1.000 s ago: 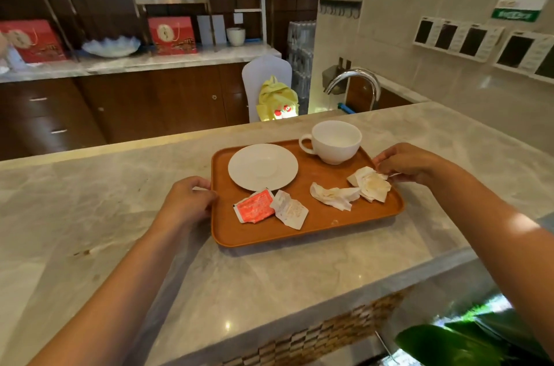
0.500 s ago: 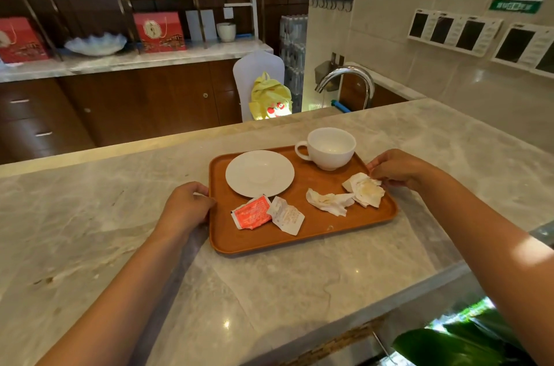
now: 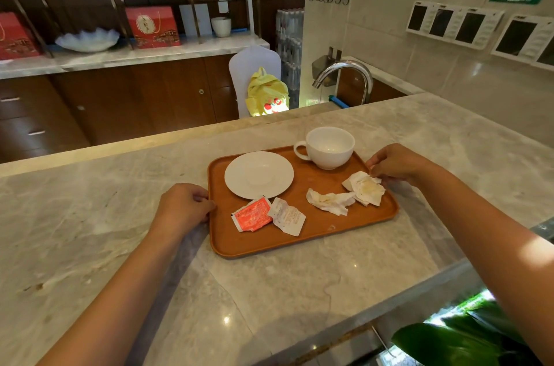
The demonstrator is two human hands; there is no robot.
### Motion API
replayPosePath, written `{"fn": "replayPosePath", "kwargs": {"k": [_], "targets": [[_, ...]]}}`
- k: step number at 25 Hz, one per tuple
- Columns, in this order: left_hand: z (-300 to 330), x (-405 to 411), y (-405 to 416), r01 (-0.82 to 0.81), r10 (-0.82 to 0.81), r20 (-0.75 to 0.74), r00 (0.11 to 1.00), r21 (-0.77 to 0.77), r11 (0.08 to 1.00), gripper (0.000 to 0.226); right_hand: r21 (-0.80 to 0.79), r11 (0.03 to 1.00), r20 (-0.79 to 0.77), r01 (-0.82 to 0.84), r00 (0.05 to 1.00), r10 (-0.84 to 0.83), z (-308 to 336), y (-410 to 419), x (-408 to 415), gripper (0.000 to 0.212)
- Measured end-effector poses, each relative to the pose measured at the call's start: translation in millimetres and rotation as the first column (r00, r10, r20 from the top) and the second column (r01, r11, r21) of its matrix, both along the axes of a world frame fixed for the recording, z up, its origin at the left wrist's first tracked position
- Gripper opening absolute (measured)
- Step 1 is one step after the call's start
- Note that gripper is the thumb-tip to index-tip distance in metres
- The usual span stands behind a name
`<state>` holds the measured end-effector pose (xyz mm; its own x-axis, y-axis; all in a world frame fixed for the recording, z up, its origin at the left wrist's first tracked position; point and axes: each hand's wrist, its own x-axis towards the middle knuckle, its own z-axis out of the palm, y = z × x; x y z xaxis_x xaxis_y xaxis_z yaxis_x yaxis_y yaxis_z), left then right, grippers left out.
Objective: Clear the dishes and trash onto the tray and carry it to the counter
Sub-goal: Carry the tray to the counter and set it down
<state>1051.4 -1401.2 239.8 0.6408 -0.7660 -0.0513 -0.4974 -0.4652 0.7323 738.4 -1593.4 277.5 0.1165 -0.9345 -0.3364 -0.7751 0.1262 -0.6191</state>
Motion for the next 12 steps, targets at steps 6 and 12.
{"fn": "replayPosePath", "kwargs": {"k": [6, 12], "targets": [[2, -3, 3, -0.026, 0.026, 0.028, 0.999, -0.006, 1.000, 0.025, -0.128, 0.989, 0.067, 0.081, 0.995, -0.072, -10, 2, 3, 0.012], [3, -7, 3, -0.039, 0.039, 0.024, 0.999, -0.018, 0.999, 0.026, -0.196, 0.977, 0.067, 0.085, 0.995, -0.074, -10, 10, 6, 0.010]]}}
